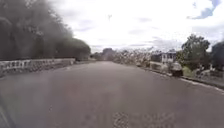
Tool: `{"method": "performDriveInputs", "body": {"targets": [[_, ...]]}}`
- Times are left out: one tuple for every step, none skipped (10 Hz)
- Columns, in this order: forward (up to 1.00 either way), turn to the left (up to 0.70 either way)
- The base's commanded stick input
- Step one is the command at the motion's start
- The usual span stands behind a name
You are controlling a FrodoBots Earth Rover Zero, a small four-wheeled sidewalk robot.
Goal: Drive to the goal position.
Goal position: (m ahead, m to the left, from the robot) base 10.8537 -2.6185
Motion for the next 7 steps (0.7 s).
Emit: {"method": "performDriveInputs", "body": {"targets": [[0.70,0.00],[0.70,0.00],[0.70,0.00],[0.70,0.00],[0.70,0.00],[0.70,0.00],[0.70,0.00]]}}
